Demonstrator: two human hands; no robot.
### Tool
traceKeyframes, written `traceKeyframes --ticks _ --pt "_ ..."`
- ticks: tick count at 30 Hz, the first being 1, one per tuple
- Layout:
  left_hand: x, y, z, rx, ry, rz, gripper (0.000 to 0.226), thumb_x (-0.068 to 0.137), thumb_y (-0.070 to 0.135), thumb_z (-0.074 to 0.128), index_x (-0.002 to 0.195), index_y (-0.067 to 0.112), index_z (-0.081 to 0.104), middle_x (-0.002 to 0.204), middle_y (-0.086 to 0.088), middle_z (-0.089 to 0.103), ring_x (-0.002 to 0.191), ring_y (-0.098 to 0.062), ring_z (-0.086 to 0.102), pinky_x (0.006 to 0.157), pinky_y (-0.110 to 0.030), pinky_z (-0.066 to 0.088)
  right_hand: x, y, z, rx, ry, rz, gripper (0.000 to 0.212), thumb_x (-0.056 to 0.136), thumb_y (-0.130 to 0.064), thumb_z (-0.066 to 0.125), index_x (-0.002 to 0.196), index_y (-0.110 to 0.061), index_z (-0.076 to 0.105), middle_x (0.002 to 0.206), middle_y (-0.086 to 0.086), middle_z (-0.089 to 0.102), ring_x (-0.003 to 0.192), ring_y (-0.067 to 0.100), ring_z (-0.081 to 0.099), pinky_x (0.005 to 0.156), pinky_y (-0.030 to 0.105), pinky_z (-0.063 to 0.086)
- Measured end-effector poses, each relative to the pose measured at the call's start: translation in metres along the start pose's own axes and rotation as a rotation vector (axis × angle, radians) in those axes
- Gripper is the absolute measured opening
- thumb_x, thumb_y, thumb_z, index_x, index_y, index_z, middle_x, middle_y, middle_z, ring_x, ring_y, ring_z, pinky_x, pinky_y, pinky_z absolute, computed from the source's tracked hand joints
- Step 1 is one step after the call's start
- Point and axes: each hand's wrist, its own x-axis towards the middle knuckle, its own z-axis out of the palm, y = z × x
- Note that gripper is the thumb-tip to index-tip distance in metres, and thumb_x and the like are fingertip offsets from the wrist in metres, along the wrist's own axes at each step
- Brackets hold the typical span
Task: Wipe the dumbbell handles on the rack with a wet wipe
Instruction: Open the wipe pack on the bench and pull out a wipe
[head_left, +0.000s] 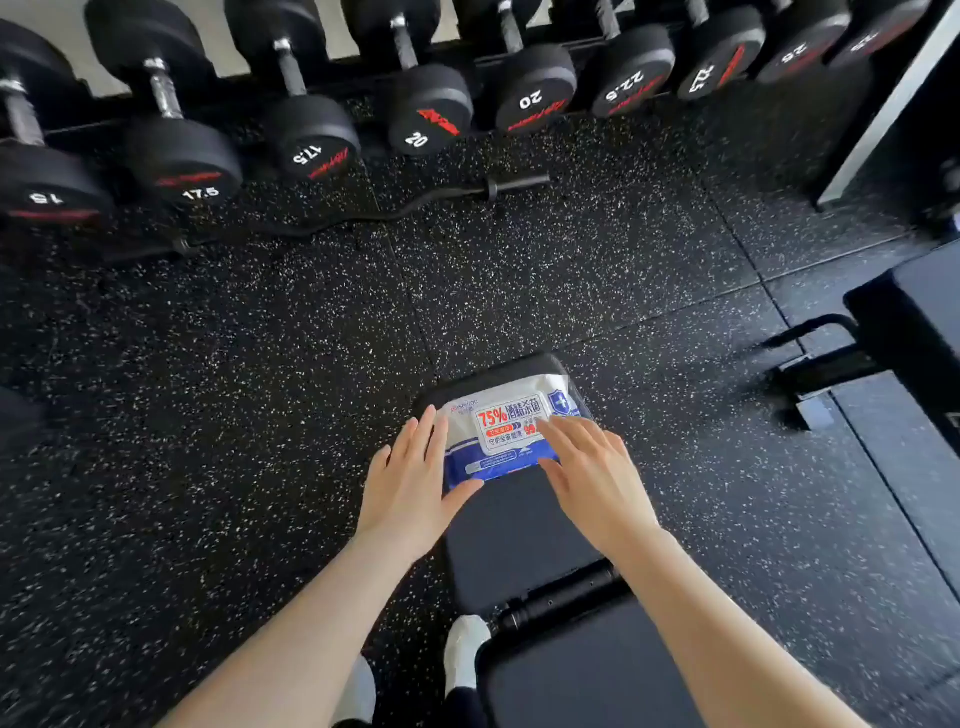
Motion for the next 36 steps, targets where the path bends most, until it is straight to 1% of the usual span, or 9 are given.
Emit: traceKeyframes --ticks 6,12,16,20,23,25,27,29,36 --pt "0.043 0.002 0.048 -0.047 0.035 -0.020 0.092 0.088 0.069 0.035 0.153 0.014 -0.002 0.161 -0.002 -0.001 0.146 -0.018 0.012 0.113 -0.036 0.028 0.031 0.016 0.045 -0.085 0.010 -0.150 0.051 0.067 -0.013 0.080 0.115 -0.010 0.063 0.114 0.009 0.066 0.106 0.028 0.062 0.084 0.040 0.051" --pt "0.050 -0.002 0.063 -0.115 0.105 0.000 0.095 0.085 0.064 0.051 0.152 0.010 0.012 0.160 -0.005 0.011 0.144 -0.020 0.019 0.109 -0.037 0.033 0.047 0.026 0.062 -0.135 -0.051 -0.300 0.057 0.064 -0.023 0.084 0.115 -0.010 0.063 0.115 0.008 0.065 0.108 0.027 0.061 0.085 0.042 0.051" --pt "0.050 -0.004 0.070 -0.115 0.146 0.003 0.095 0.080 0.064 0.055 0.149 0.007 0.023 0.156 -0.008 0.023 0.140 -0.024 0.029 0.102 -0.041 0.041 0.050 0.033 0.068 -0.164 0.003 -0.385 0.048 0.071 -0.024 0.079 0.114 -0.009 0.064 0.113 0.008 0.065 0.108 0.027 0.061 0.086 0.041 0.050" --pt "0.052 -0.005 0.074 -0.127 0.151 -0.005 0.094 0.077 0.066 0.048 0.147 0.006 0.029 0.154 -0.008 0.028 0.137 -0.026 0.034 0.096 -0.043 0.045 0.051 0.039 0.069 -0.110 0.053 -0.434 0.029 0.083 -0.019 0.060 0.110 -0.007 0.066 0.110 0.009 0.067 0.105 0.027 0.062 0.083 0.039 0.050" --pt "0.052 -0.006 0.077 -0.141 0.157 -0.004 0.094 0.076 0.066 0.051 0.146 0.007 0.030 0.155 -0.007 0.029 0.136 -0.026 0.035 0.096 -0.044 0.045 0.072 0.036 0.057 -0.005 0.039 -0.377 0.010 0.080 -0.008 0.065 0.090 -0.010 0.068 0.082 0.002 0.069 0.077 0.024 0.064 0.076 0.034 0.043" --pt "0.052 -0.006 0.078 -0.147 0.164 -0.005 0.093 0.076 0.066 0.051 0.146 0.008 0.031 0.154 -0.007 0.030 0.136 -0.026 0.037 0.096 -0.044 0.046 0.093 0.028 0.047 0.105 0.019 -0.248 0.008 0.086 -0.015 0.062 0.085 -0.010 0.067 0.072 0.003 0.067 0.069 0.025 0.061 0.076 0.035 0.043" --pt "0.051 -0.006 0.079 -0.155 0.166 0.001 0.093 0.077 0.065 0.051 0.146 0.008 0.031 0.154 -0.007 0.031 0.136 -0.026 0.037 0.095 -0.044 0.047 0.113 0.022 0.042 0.210 0.021 -0.060 0.019 0.092 -0.027 0.055 0.091 -0.011 0.066 0.085 0.003 0.068 0.079 0.023 0.061 0.084 0.038 0.044" --pt "0.050 -0.006 0.079 -0.154 0.170 0.006 0.092 0.077 0.065 0.049 0.147 0.007 0.031 0.154 -0.008 0.031 0.136 -0.027 0.037 0.095 -0.044 0.047 0.130 0.017 0.043 0.254 0.079 0.052 0.017 0.092 -0.027 0.056 0.093 -0.012 0.065 0.092 0.002 0.066 0.088 0.022 0.057 0.088 0.040 0.043" --pt "0.049 -0.008 0.080 -0.114 0.152 0.006 0.093 0.080 0.069 0.041 0.149 0.008 0.026 0.157 -0.007 0.025 0.139 -0.026 0.033 0.099 -0.044 0.044 0.140 0.014 0.064 0.130 0.005 0.132 0.020 0.093 -0.022 0.054 0.106 -0.017 0.069 0.110 0.002 0.061 0.107 0.023 0.045 0.090 0.035 0.029"
